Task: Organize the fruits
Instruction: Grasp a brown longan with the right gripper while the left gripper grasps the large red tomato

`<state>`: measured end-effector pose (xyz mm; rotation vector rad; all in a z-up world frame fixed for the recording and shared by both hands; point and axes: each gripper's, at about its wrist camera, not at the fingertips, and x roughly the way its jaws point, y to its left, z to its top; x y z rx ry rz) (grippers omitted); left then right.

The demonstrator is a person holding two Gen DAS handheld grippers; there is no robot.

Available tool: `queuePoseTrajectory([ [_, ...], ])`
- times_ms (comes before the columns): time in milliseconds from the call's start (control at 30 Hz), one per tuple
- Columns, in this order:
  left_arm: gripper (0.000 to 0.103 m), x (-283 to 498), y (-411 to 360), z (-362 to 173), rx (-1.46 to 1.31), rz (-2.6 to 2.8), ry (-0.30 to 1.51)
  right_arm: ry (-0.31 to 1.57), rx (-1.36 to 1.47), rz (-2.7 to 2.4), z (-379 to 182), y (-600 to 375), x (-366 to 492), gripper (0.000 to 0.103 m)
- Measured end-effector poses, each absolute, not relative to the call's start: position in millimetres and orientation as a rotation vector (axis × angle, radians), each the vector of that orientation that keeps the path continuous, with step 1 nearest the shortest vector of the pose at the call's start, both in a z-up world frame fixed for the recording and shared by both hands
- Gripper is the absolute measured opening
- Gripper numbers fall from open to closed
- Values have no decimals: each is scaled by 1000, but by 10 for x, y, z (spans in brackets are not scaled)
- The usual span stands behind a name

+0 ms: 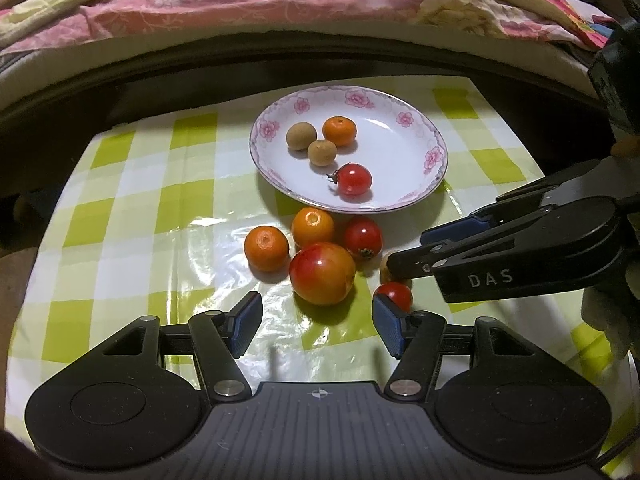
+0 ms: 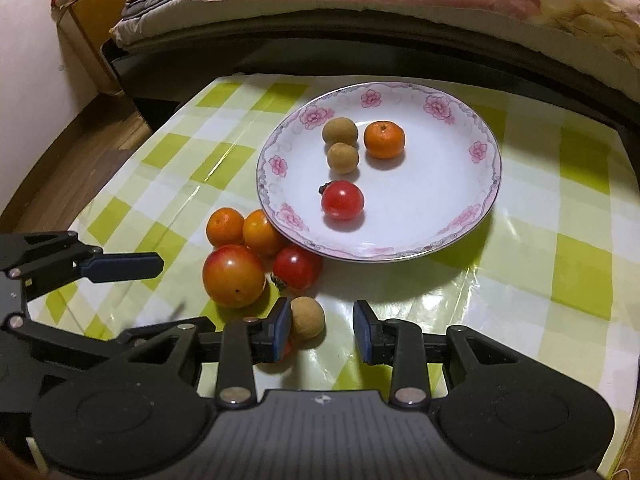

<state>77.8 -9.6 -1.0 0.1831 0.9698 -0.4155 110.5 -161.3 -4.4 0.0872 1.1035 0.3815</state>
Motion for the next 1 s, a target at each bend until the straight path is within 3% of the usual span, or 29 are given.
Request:
queuePoseTrajectory([
  [633, 66, 986, -212, -145, 153, -404, 969, 1127, 53, 343, -114, -1646, 1045, 29],
  [833, 53, 1146, -261, -334, 142, -392, 1008, 1122, 60, 310, -79, -1773, 939, 29],
  [1000, 52, 1102, -294, -358, 190, -399, 984, 1120, 74, 248, -92, -1868, 769, 29],
])
